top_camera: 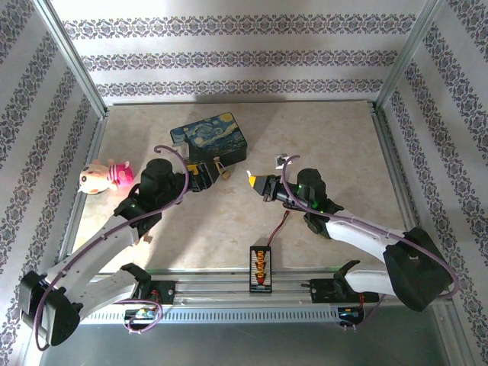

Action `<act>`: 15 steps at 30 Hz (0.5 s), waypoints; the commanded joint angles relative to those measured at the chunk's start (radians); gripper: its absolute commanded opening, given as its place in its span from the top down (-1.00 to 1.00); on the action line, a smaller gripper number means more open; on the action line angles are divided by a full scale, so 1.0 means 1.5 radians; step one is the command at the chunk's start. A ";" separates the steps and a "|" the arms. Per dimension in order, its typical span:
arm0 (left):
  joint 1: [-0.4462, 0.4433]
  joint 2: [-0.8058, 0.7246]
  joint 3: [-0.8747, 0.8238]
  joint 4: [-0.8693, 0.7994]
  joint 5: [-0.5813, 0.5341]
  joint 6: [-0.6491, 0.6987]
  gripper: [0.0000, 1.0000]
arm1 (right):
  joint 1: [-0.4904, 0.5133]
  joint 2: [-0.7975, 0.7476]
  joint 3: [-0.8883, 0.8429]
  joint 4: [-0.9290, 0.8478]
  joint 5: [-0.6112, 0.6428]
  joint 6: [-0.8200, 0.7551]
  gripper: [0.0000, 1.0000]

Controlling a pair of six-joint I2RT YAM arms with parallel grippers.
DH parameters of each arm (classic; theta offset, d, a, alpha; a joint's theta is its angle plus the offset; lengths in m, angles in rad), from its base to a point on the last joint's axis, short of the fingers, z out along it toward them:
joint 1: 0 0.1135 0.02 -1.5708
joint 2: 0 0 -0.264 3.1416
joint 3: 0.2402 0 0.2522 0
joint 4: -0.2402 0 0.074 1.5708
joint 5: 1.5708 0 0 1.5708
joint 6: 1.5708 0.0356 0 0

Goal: Unlock a padlock with a key

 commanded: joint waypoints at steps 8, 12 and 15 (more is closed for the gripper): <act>-0.063 0.220 0.114 -0.163 -0.212 -0.103 -0.86 | -0.011 0.031 0.024 -0.191 0.066 -0.007 1.00; -0.078 0.315 0.147 -0.174 -0.247 -0.162 -0.90 | -0.013 0.047 0.032 -0.234 0.073 -0.017 1.00; -0.083 0.382 0.174 -0.168 -0.256 -0.184 -0.90 | -0.015 0.065 0.040 -0.258 0.068 -0.021 1.00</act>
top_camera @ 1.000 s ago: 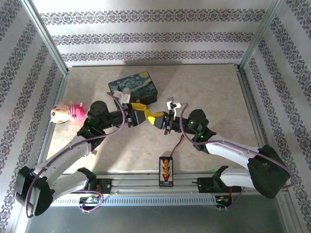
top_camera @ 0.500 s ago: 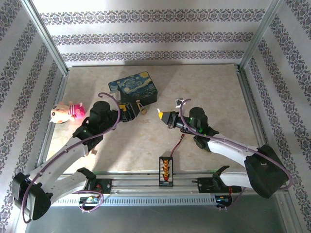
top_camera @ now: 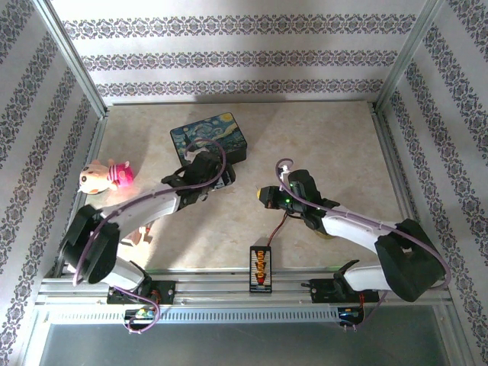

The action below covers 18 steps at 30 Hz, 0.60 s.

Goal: Unlock a padlock with a key

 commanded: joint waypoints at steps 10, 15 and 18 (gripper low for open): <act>-0.025 0.212 0.162 -0.096 -0.125 -0.062 -0.92 | -0.016 0.038 0.026 -0.037 -0.015 -0.015 1.00; -0.035 0.273 0.217 -0.125 -0.184 -0.061 -0.92 | -0.017 0.041 0.029 -0.040 -0.013 -0.018 1.00; -0.035 0.312 0.258 -0.154 -0.219 -0.062 -0.91 | -0.018 0.045 0.030 -0.038 -0.015 -0.018 1.00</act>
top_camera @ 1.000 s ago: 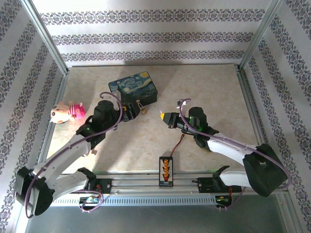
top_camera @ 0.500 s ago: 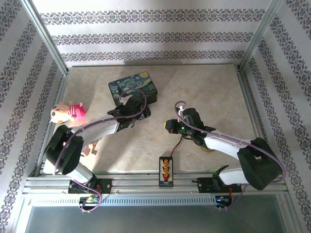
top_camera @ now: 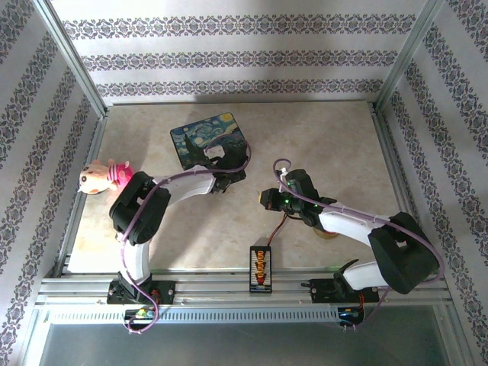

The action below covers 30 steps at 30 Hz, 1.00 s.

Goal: Unlock a padlock with a key

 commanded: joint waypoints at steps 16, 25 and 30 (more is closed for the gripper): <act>-0.008 0.116 0.120 -0.115 -0.165 -0.009 -0.80 | -0.010 0.035 0.032 0.003 -0.024 -0.018 1.00; -0.008 0.122 0.118 -0.127 -0.182 0.005 -0.54 | -0.010 0.041 0.034 0.010 -0.029 -0.018 1.00; -0.008 0.120 0.115 -0.132 -0.176 0.009 -0.42 | -0.010 0.044 0.033 0.017 -0.033 -0.016 1.00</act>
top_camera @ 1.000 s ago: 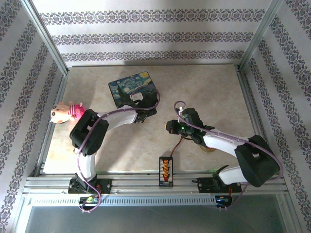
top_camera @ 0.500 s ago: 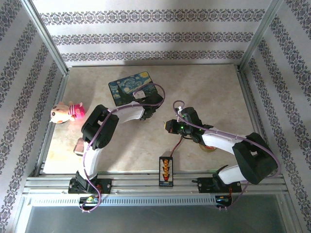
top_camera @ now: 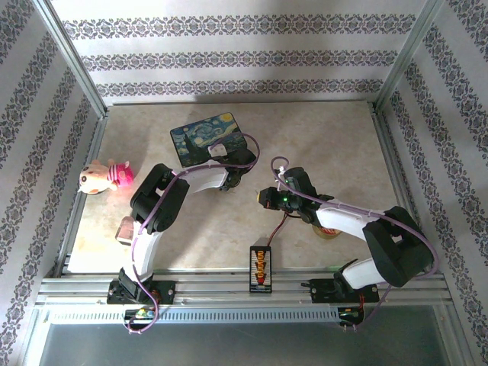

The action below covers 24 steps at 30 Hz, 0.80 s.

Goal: Unlock a padlock with a key

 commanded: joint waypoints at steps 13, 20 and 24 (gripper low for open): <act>-0.008 0.008 -0.003 0.005 0.019 0.018 -0.37 | -0.005 0.016 0.014 0.023 -0.018 -0.011 1.00; -0.008 0.016 -0.002 0.006 0.030 0.008 -0.38 | -0.006 0.023 0.017 0.028 -0.023 -0.009 1.00; -0.008 0.015 -0.008 0.010 0.042 0.002 -0.24 | -0.006 0.026 0.018 0.028 -0.023 -0.009 1.00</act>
